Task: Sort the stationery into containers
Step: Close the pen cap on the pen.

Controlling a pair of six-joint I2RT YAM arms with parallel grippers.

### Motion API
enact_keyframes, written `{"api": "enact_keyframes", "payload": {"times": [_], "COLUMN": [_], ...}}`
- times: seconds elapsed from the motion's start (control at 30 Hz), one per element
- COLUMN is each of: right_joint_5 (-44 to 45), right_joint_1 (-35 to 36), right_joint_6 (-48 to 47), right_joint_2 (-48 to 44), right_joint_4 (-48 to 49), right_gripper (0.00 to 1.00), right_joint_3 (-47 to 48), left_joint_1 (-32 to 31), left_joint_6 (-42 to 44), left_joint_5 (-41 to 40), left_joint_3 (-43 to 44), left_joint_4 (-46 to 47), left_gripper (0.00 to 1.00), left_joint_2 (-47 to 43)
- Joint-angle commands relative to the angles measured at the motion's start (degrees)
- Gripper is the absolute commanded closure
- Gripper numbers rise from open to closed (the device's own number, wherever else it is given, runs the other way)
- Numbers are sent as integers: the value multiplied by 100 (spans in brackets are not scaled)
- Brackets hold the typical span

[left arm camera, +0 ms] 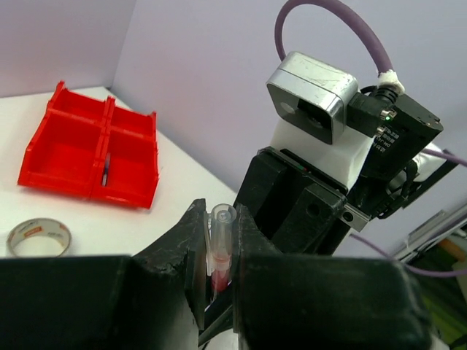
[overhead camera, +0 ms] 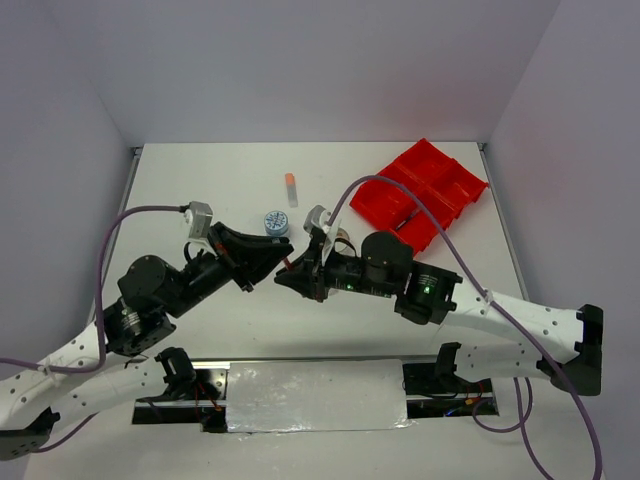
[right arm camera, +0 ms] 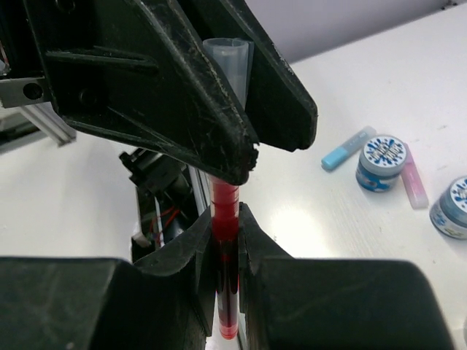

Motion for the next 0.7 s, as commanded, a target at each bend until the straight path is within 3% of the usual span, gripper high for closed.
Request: {"api": "enact_keyframes", "payload": {"times": [0.0,0.03,0.2,0.3,0.33,0.67], "right_joint_5": [114,87,-10,-36,-36,-1], "right_joint_1": [1,10,18,18,18,18], "right_joint_6": [82,109,249,293,294,399], "right_joint_2": [-456,-482,-641,-693,-685,-465], "right_joint_4": [1439,1448,1545,1519,1501,1457], "right_gripper": [100,100,100,100,100,100], "right_joint_3": [-107,-178,-556,-618,-618,-864], "left_joint_1": [-6,-6,-6,-6,-6,-6], "left_joint_6": [530,565,759,759,733,767], "left_joint_5": [-236,-219,-140,-78,-78,-79], "left_joint_3": [322,418,832,920,920,947], "left_joint_4": [-1401,-1366,-1313,-1278,-1243,-804], "left_gripper": [100,100,74,44,28,25], "left_joint_2": [-5,3,117,196,197,-93]}}
